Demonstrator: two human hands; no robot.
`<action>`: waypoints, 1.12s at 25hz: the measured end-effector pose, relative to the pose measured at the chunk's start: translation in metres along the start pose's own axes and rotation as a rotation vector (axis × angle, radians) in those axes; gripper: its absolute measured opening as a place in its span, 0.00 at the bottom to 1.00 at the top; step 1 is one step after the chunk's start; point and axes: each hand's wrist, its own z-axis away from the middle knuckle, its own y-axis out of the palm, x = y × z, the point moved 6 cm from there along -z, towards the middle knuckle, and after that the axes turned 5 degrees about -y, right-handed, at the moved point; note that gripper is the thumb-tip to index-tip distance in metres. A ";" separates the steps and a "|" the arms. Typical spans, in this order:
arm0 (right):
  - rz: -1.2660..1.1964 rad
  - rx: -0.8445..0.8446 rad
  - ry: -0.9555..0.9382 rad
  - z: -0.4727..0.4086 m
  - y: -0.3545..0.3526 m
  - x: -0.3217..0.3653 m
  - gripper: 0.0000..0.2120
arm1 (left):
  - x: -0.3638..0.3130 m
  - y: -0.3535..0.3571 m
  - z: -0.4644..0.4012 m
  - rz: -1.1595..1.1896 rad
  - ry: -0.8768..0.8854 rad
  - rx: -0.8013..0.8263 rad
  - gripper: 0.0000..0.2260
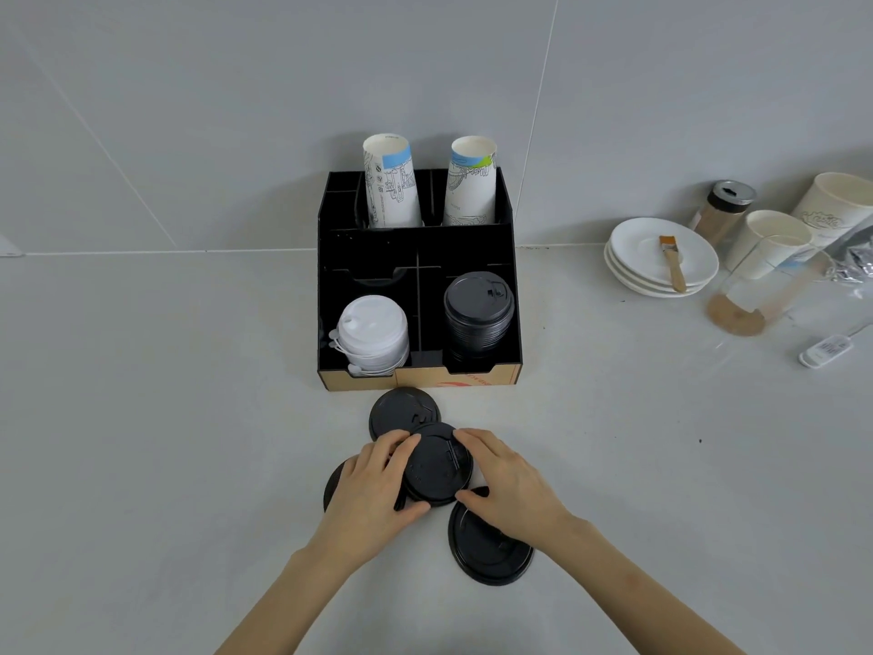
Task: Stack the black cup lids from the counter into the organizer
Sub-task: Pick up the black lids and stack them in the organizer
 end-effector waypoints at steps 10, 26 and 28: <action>-0.124 -0.084 -0.032 0.001 -0.009 -0.002 0.29 | -0.001 -0.008 -0.001 0.115 0.021 -0.022 0.29; -0.230 -0.360 -0.073 -0.017 -0.088 -0.003 0.25 | -0.040 -0.063 -0.049 0.364 0.097 -0.168 0.27; -0.221 -0.377 -0.071 -0.021 -0.097 -0.005 0.25 | -0.046 -0.069 -0.057 0.363 0.120 -0.189 0.24</action>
